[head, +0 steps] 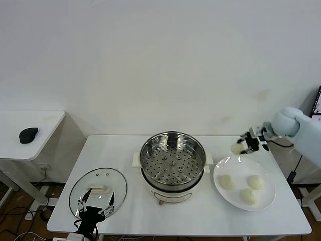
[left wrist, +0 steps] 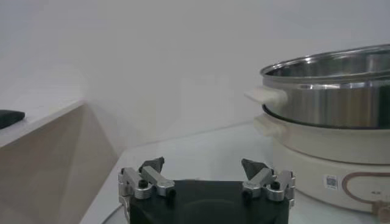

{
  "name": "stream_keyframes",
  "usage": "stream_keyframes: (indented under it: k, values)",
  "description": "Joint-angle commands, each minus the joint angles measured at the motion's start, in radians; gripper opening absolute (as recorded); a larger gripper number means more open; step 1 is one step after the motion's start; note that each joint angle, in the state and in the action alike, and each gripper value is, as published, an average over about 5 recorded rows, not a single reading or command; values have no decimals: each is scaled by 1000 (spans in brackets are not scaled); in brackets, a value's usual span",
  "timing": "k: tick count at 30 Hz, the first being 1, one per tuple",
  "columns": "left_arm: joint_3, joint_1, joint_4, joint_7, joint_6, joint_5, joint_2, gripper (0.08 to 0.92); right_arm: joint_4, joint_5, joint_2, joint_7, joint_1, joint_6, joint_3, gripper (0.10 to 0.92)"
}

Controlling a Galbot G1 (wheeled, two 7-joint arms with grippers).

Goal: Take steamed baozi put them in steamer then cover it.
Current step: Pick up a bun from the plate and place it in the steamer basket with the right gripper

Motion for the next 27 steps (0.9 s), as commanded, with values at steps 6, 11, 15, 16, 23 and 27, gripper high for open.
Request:
stream_keyframes:
  k: [6, 11, 15, 16, 23, 27]
  values:
    - [-10, -2, 9, 4, 5, -29, 23, 823, 63, 186, 269, 84, 293, 102, -245, 482]
    - [-23, -3, 9, 4, 5, -42, 24, 823, 36, 143, 377, 102, 282, 171, -274, 482]
    - [-25, -1, 8, 5, 4, -42, 20, 823, 7, 99, 461, 107, 258, 222, -293, 484]
    - [-26, -1, 7, 5, 3, -42, 19, 823, -4, 86, 476, 110, 248, 238, -295, 484]
    - [-37, -7, 9, 4, 4, -47, 17, 823, -79, -55, 544, 119, 175, 362, -317, 484]
    - [-42, -8, 10, 4, 4, -50, 17, 823, -105, -161, 545, 123, 140, 418, -319, 484]
